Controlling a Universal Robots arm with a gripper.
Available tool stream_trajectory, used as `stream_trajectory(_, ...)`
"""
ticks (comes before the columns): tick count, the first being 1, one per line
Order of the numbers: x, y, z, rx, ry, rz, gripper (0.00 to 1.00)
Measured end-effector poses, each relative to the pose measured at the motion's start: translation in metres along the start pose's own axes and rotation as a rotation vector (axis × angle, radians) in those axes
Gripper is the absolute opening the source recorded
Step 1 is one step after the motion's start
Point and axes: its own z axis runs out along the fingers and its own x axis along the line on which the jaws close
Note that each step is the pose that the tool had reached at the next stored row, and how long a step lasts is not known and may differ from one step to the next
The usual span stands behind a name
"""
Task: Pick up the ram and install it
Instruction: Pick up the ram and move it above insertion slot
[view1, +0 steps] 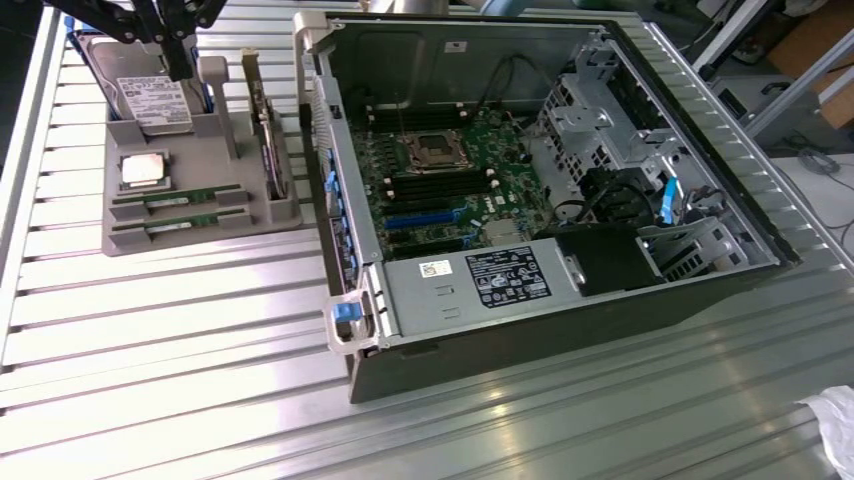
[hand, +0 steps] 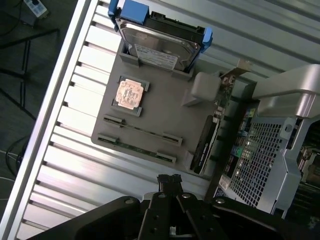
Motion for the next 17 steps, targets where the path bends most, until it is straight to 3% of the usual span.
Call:
stream_trajectory(13, 0.0000, 0.0000, 0.0000, 0.0170, 0.0093, -0.078, 0.11)
stream_trajectory(17, 0.0000, 0.0000, 0.0000, 0.0196, 0.0112, -0.109, 0.11)
